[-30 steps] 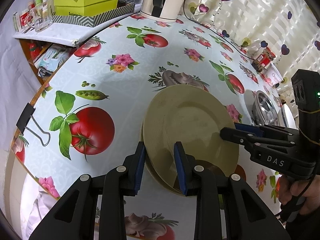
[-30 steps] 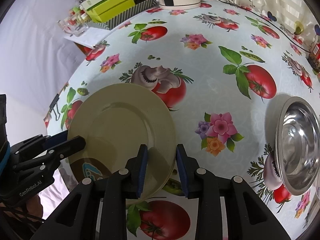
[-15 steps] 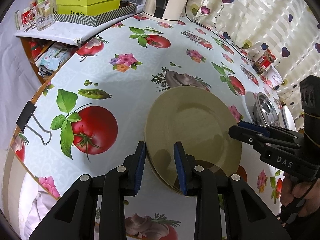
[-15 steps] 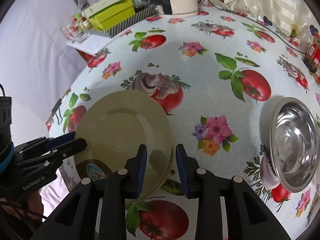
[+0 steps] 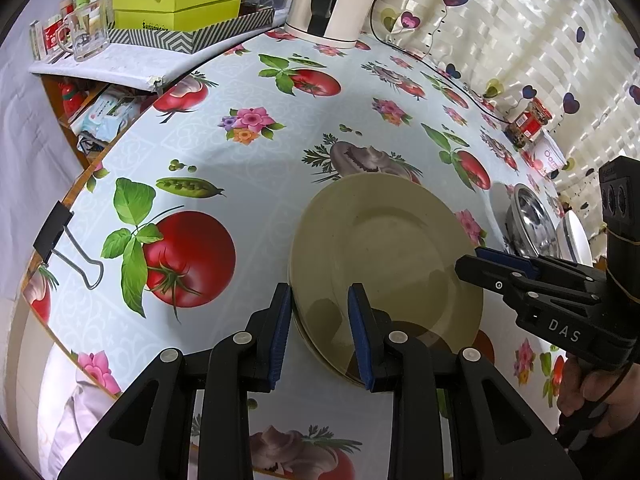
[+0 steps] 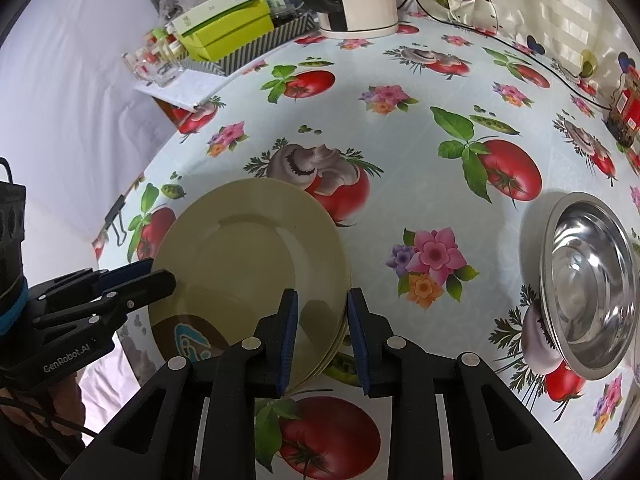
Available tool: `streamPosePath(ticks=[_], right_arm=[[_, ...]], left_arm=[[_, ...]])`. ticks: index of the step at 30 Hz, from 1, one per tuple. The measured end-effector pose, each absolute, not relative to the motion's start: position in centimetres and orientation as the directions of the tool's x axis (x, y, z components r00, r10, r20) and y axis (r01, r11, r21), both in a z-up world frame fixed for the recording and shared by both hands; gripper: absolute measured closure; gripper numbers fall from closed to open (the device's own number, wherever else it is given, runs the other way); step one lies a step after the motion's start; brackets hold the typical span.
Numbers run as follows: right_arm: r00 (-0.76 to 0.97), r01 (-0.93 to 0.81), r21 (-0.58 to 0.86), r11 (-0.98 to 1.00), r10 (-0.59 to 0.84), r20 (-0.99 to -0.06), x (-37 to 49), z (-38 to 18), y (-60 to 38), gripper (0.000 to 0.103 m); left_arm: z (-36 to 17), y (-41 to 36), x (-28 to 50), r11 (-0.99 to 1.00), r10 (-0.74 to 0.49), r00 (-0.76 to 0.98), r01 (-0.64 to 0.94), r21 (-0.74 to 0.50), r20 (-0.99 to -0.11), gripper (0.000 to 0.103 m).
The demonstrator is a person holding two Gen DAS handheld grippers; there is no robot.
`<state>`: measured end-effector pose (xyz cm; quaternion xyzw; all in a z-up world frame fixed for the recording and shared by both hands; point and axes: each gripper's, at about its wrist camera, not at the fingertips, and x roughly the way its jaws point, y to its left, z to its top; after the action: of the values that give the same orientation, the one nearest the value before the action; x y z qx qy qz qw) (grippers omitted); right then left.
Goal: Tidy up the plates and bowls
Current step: 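Lower the beige plate onto the stack and hold the rims with both grippers, then release the plate stack and move both grippers toward the steel bowl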
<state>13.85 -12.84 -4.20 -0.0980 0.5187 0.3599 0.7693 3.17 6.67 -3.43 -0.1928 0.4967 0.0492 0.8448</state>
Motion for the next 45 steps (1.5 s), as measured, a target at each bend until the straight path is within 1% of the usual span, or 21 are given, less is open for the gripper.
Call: streamPosePath(ticks=[6, 13, 18, 20, 22, 30, 34, 45], right_arm=[[0.201, -0.653, 0.229, 0.722, 0.457, -0.867, 13.8, -4.2, -12.9, 0.078], [0.236, -0.633, 0.243, 0.735, 0.483, -0.843, 13.2, -3.1, -14.6, 0.077], [0.270, -0.617, 0.255, 0.744, 0.505, -0.820, 12.5, -1.8, -16.8, 0.074], [0.282, -0.613, 0.259, 0.746, 0.513, -0.810, 12.2, -1.4, -17.6, 0.070], [0.297, -0.603, 0.265, 0.752, 0.520, -0.801, 11.9, -0.9, -18.5, 0.068], [0.344, -0.565, 0.292, 0.771, 0.542, -0.767, 11.3, 0.2, -21.9, 0.068], [0.365, -0.540, 0.300, 0.787, 0.539, -0.759, 11.5, 0.5, -23.4, 0.066], [0.435, -0.417, 0.306, 0.856, 0.483, -0.760, 13.0, 0.3, -28.1, 0.065]], left_arm=[[-3.3, 6.6, 3.1, 0.921, -0.105, 0.507, -0.274, -0.275, -0.856, 0.074], [-1.8, 6.4, 2.7, 0.931, -0.077, 0.543, -0.262, -0.256, -0.836, 0.074], [-0.9, 6.0, 2.5, 0.937, -0.079, 0.566, -0.238, -0.254, -0.821, 0.074], [-0.6, 5.7, 2.6, 0.940, -0.084, 0.571, -0.227, -0.255, -0.817, 0.074], [-0.3, 5.3, 2.7, 0.943, -0.091, 0.575, -0.213, -0.256, -0.813, 0.074], [0.4, 3.6, 3.4, 0.951, -0.127, 0.584, -0.159, -0.266, -0.802, 0.074], [0.9, 2.6, 4.1, 0.954, -0.146, 0.588, -0.128, -0.270, -0.795, 0.074], [2.3, -1.4, 6.9, 0.959, -0.217, 0.598, -0.015, -0.282, -0.772, 0.074]])
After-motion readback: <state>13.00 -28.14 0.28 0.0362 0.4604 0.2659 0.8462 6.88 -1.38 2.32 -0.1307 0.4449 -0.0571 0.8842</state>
